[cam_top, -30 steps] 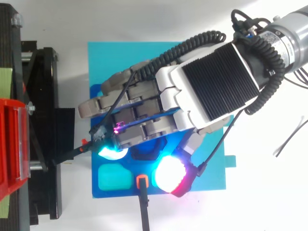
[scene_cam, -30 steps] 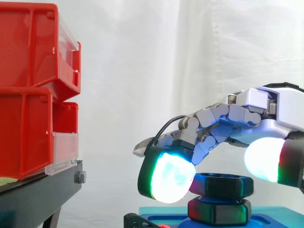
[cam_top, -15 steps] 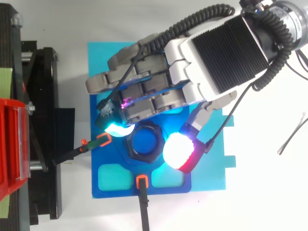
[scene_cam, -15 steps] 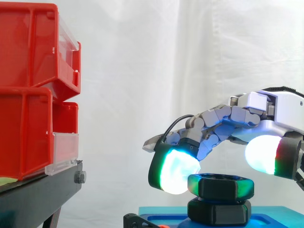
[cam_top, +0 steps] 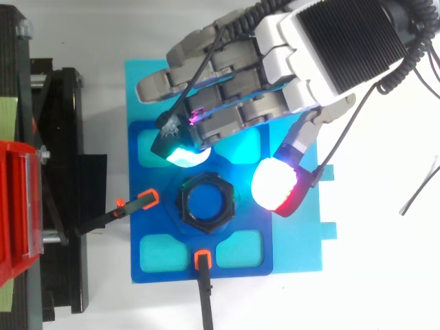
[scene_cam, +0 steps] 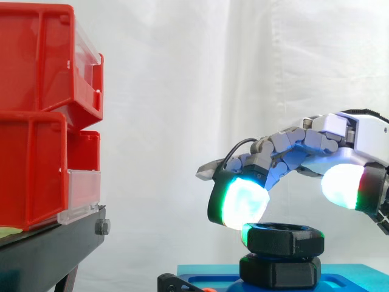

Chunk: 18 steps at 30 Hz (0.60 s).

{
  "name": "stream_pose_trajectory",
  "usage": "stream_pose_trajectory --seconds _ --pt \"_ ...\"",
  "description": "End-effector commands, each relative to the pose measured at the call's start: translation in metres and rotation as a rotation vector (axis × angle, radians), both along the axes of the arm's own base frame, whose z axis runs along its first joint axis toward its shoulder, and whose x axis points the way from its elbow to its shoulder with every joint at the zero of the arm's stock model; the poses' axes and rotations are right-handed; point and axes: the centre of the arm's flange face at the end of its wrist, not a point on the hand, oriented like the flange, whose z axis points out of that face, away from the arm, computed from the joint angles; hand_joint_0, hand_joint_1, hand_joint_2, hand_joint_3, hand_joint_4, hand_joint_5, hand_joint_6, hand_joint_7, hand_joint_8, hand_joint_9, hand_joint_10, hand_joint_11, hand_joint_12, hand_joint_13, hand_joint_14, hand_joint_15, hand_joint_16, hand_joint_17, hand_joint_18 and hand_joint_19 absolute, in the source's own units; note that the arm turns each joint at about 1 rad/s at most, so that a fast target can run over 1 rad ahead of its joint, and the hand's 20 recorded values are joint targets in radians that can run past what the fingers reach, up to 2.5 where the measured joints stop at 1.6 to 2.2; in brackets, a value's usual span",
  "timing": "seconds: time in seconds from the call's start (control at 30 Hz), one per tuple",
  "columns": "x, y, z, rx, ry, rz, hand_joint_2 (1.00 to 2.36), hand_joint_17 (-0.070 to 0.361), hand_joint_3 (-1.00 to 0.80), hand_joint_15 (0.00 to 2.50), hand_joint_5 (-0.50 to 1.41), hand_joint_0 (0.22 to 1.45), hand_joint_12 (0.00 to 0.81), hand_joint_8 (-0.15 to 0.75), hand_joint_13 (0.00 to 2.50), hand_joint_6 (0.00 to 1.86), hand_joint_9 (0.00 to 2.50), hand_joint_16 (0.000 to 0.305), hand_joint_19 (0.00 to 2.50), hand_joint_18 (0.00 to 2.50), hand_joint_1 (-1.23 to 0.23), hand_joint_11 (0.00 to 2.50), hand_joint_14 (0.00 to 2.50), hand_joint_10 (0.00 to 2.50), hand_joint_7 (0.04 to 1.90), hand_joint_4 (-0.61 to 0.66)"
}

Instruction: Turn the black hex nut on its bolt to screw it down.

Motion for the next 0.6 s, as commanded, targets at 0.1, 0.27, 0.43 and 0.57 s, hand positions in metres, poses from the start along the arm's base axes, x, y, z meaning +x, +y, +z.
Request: stream_pose_trajectory --seconds 0.1,0.27,0.43,0.57 --pt "0.009 0.003 0.013 0.014 -0.026 0.007 1.00 0.102 -0.50 0.08 -0.07 0.53 0.279 0.299 0.40 0.62 0.75 0.045 0.51 0.47 -0.22 0.33 0.00 0.01 1.02 0.25" --pt "0.017 0.009 0.019 0.006 -0.098 0.014 1.00 0.102 -0.50 0.08 -0.06 0.53 0.279 0.297 0.41 0.52 0.75 0.045 0.52 0.47 -0.24 0.32 0.00 0.01 1.17 0.26" --pt "0.020 0.018 0.015 0.010 -0.091 0.024 1.00 0.102 -0.50 0.08 -0.06 0.53 0.280 0.295 0.41 0.50 0.75 0.045 0.52 0.47 -0.24 0.32 0.00 0.01 1.16 0.27" --pt "0.023 0.031 0.014 0.027 -0.070 0.029 1.00 0.102 -0.50 0.09 -0.06 0.53 0.280 0.294 0.40 0.50 0.74 0.045 0.52 0.47 -0.24 0.32 0.00 0.01 1.15 0.27"
